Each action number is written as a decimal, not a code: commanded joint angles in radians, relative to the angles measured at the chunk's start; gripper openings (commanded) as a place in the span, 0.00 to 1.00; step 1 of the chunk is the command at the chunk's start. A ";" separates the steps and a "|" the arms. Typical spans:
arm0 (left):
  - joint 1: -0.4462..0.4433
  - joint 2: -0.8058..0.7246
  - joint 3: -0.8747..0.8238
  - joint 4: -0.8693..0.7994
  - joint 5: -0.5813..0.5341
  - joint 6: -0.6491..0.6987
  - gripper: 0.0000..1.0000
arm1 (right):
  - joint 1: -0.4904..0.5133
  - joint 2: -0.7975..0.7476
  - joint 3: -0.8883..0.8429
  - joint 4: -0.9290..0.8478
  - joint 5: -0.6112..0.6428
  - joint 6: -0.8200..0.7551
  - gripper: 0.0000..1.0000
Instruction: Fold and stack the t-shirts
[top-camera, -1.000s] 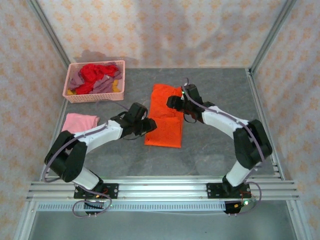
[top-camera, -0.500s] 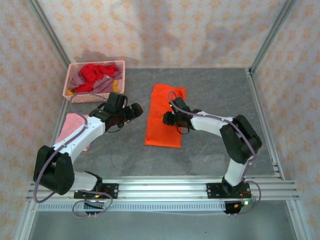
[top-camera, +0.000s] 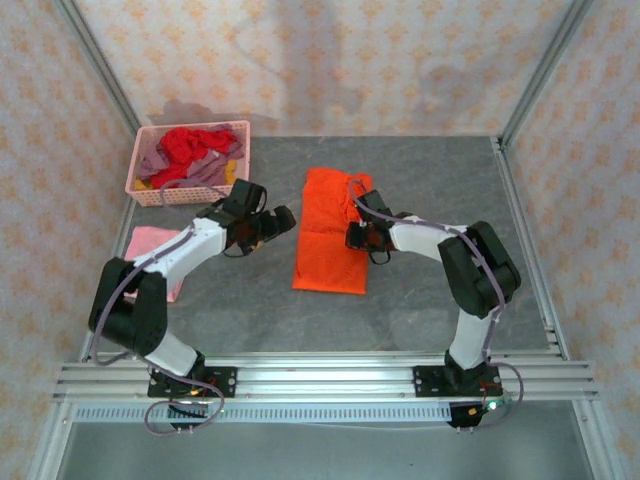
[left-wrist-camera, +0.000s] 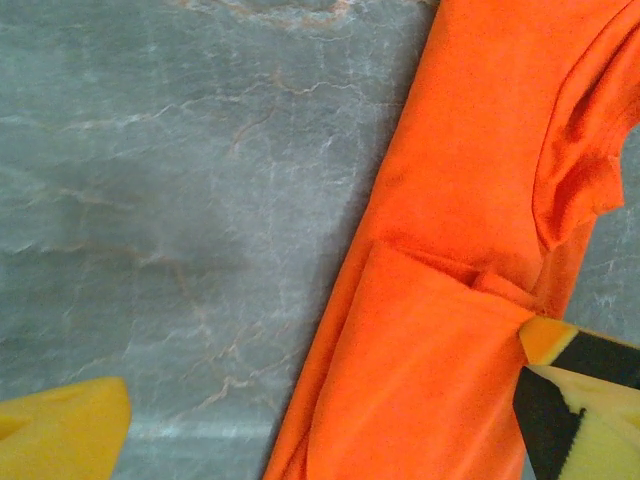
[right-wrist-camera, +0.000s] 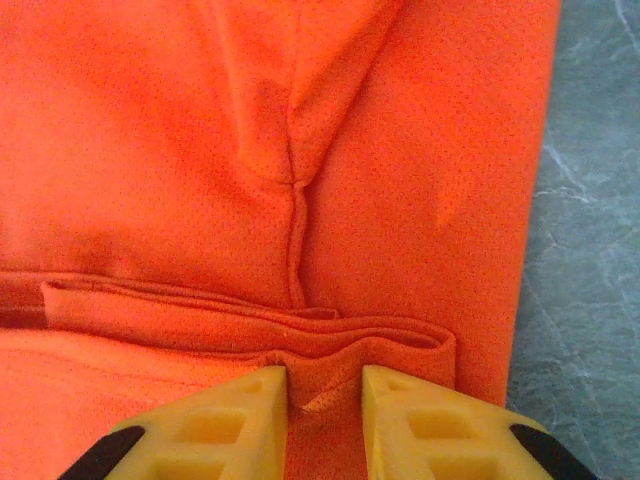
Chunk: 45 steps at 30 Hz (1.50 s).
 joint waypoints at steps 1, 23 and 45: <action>-0.002 0.080 0.088 0.046 0.025 0.036 1.00 | -0.004 -0.027 0.029 -0.103 0.026 -0.122 0.28; 0.058 0.385 0.430 -0.080 -0.010 0.045 1.00 | 0.276 0.076 0.148 -0.022 0.252 -0.201 0.90; 0.004 0.221 0.209 0.069 0.019 0.052 0.99 | 0.396 -0.145 -0.147 -0.062 0.248 -0.131 0.85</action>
